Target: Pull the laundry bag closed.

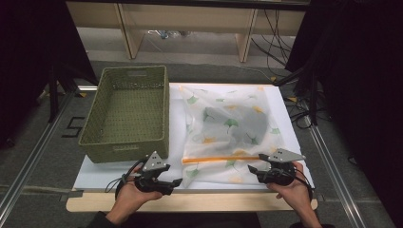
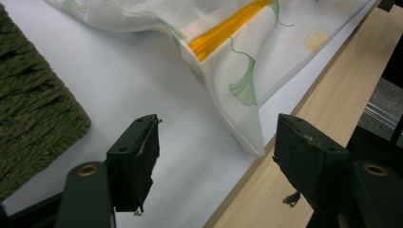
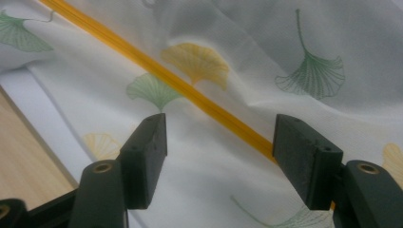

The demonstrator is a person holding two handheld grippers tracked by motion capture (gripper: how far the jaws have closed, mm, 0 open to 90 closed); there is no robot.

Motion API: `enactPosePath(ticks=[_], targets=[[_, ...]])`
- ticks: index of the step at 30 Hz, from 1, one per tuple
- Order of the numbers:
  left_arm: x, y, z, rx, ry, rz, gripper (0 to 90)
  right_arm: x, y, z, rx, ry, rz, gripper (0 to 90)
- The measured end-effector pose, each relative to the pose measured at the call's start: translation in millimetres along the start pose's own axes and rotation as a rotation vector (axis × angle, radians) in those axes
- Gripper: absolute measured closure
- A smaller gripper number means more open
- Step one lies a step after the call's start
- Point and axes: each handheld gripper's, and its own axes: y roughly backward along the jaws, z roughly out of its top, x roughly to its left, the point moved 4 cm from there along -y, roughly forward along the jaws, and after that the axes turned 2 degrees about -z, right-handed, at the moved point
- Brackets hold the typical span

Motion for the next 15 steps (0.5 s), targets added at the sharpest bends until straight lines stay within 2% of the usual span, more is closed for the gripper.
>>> enactPosePath(ticks=[1, 4, 6, 8, 10, 11, 13, 14, 15], targets=[[-1.9, 0.6, -0.1, -0.005, -0.005, 0.004, 31.3, 0.7, 0.6, 0.3, -0.003, 0.012, 0.001, 37.4], [-7.2, 1.5, -1.2, -0.015, -0.005, -0.004, 30.7, 8.5, 2.5, -0.9, -0.002, 0.003, 0.031, 36.8], [-7.8, 2.9, -1.9, -0.004, -0.029, 0.009, 29.5, 10.6, 4.2, -1.1, -0.009, 0.017, 0.037, 36.6], [-11.5, 2.4, -2.4, -0.013, -0.017, 0.001, 29.4, 13.9, 6.3, -2.2, -0.011, 0.019, 0.037, 36.3], [-12.4, 2.5, -2.4, -0.02, -0.03, -0.002, 28.5, 17.5, 7.7, -4.3, -0.007, 0.026, 0.052, 35.7], [-12.2, 2.8, -2.7, -0.018, -0.033, 0.006, 27.9, 19.0, 8.4, -5.5, -0.006, 0.036, 0.054, 35.7], [-13.9, 2.6, -3.5, -0.017, -0.035, -0.004, 27.7, 20.6, 10.0, -8.0, 0.003, 0.04, 0.056, 35.2], [-14.2, 2.3, -4.4, -0.007, -0.041, 0.012, 27.4, 21.8, 11.4, -9.5, 0.011, 0.019, 0.053, 34.9], [-15.2, 2.0, -5.1, 0.002, -0.053, 0.009, 26.7, 20.9, 11.6, -9.9, 0.006, 0.042, 0.057, 34.8]])
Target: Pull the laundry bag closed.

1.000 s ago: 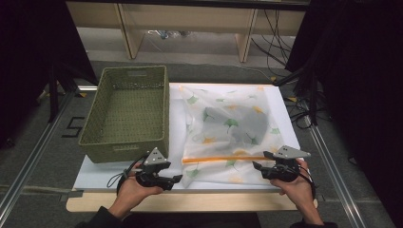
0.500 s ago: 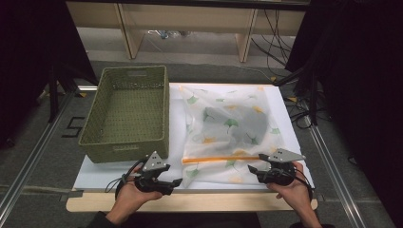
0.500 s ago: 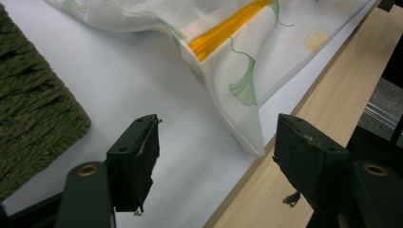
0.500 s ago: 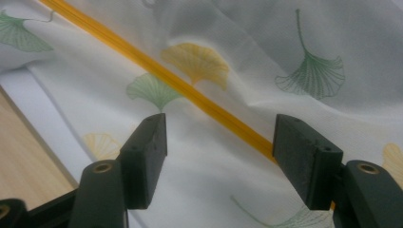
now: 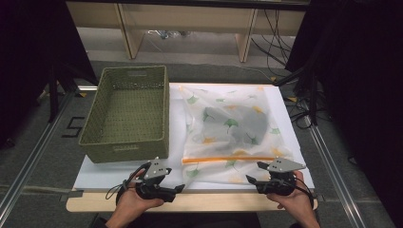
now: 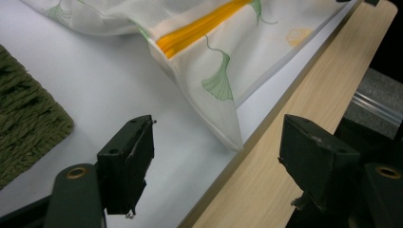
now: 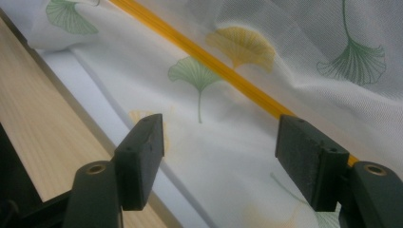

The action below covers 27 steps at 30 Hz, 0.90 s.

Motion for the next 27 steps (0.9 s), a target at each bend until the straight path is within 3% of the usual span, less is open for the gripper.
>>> enactPosePath(ticks=[1, 6, 7, 8, 9, 11, 21, 27], targets=[[-1.9, -1.4, -0.7, -0.002, 0.005, -0.007, 25.8, 2.7, 1.6, -1.5, 0.008, -0.024, -0.005, 34.7], [-5.5, -0.2, -0.8, 0.002, -0.008, -0.006, 24.9, 3.3, 6.7, -4.1, -0.012, 0.008, -0.002, 34.2], [-6.9, -1.1, -0.9, -0.011, 0.006, -0.013, 25.4, 5.9, 8.7, -5.8, -0.003, -0.02, 0.003, 34.1], [-6.7, -0.9, -0.8, -0.01, 0.003, -0.011, 25.6, 5.0, 10.6, -6.6, -0.003, -0.003, -0.01, 33.8], [-6.8, -1.0, -0.7, -0.012, 0.008, -0.01, 25.5, 7.1, 11.2, -7.3, 0.0, -0.023, 0.002, 33.8], [-4.6, 0.0, -1.2, 0.004, -0.006, 0.003, 25.5, 6.8, 11.6, -7.9, -0.006, -0.01, 0.004, 33.7], [-3.8, -0.9, -1.2, -0.001, 0.001, -0.001, 25.6, 5.9, 9.6, -8.8, 0.001, 0.003, 0.004, 33.3], [-1.1, -1.2, -2.6, 0.021, -0.009, 0.009, 25.6, 4.0, 10.2, -9.4, 0.004, 0.003, -0.008, 33.2]])
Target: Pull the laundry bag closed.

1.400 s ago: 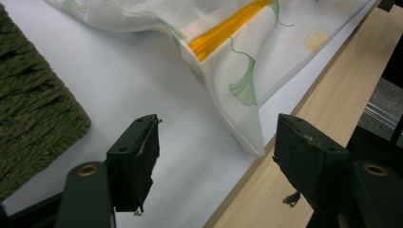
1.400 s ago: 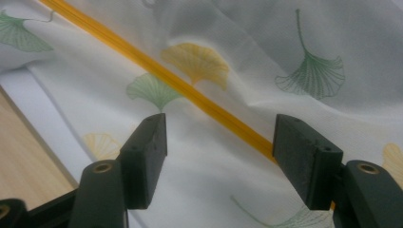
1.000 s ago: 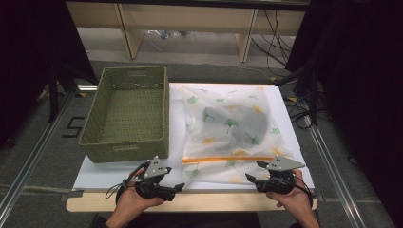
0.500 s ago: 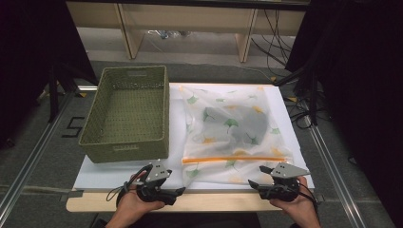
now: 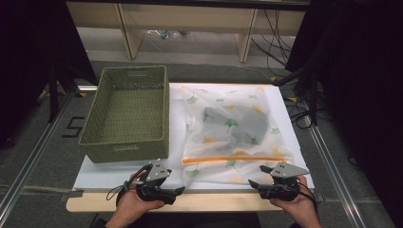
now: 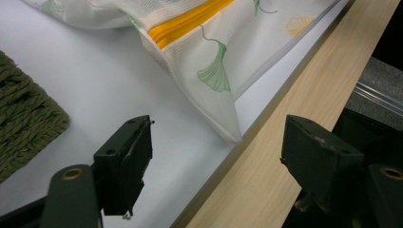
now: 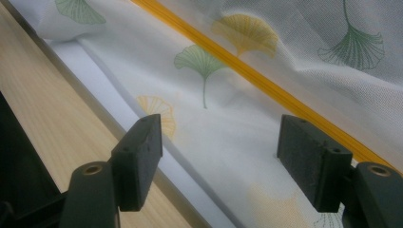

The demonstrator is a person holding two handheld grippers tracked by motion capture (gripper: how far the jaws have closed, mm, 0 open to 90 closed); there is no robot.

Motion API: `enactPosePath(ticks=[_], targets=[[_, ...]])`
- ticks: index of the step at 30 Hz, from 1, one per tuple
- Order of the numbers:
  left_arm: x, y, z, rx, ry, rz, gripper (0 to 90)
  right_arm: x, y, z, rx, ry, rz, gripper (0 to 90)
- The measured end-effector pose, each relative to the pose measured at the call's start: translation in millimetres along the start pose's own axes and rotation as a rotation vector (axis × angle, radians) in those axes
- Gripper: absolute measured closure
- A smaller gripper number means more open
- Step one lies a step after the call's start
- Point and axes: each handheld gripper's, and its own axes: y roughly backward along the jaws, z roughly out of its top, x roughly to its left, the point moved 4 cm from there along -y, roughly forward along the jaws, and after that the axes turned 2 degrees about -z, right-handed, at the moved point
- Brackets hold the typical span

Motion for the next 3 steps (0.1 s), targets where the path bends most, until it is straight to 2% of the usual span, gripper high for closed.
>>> enactPosePath(ticks=[2, 3], targets=[[1.2, -1.4, -0.2, -0.005, -0.009, -0.015, 25.6, 0.4, -0.5, -0.3, 0.0, -0.009, 0.006, 33.2], [2.7, -1.9, -1.4, 0.009, 0.0, -0.002, 25.5, -0.2, -0.7, -0.3, -0.002, -0.006, 0.006, 33.1]])
